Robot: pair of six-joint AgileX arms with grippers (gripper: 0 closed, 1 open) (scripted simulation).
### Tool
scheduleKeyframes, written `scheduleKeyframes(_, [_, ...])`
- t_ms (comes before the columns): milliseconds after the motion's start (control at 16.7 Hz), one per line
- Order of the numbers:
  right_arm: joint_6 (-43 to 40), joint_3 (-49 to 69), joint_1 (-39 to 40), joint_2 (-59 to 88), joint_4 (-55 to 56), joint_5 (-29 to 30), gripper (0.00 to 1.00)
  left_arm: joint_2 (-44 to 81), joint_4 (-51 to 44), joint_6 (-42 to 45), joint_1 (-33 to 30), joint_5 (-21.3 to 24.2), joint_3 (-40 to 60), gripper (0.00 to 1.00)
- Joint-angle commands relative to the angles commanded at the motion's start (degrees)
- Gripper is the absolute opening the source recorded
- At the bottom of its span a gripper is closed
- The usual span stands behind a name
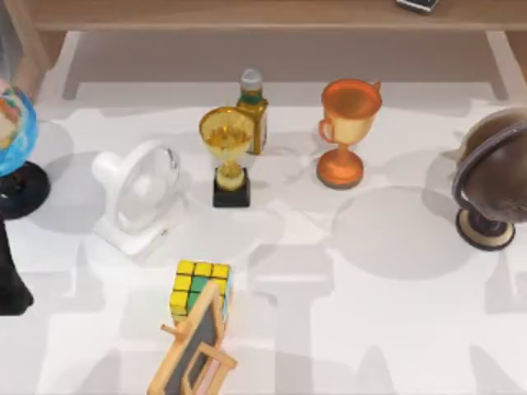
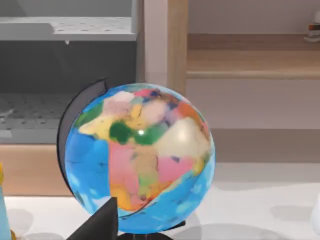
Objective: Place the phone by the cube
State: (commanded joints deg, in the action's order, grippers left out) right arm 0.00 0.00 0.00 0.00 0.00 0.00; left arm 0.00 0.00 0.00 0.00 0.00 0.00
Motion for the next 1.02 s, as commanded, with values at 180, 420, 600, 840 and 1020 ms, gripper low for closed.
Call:
scheduleKeyframes(180, [-0.2,0.5,-0.5,0.7,-0.6,0.0,1.00,0.0,0.0,0.0,0.0,0.0,0.0,1.00])
scheduleKeyframes(420, [-2.6,5.4,-5.5,9.3,-7.0,0.1,1.00,0.0,0.0,0.0,0.0,0.0,0.0,1.00])
scheduleKeyframes(600, [-5.4,11.4,-11.4,22.0,-14.9,0.1,1.00,0.0,0.0,0.0,0.0,0.0,0.0,1.00])
scheduleKeyframes(840, [-9.7,20.1,-20.4,43.0,-27.2,0.0,1.00,0.0,0.0,0.0,0.0,0.0,0.0,1.00])
scheduleKeyframes(1020, [-12.8,26.4,-26.8,57.6,-35.9,0.0,1.00,0.0,0.0,0.0,0.0,0.0,0.0,1.00])
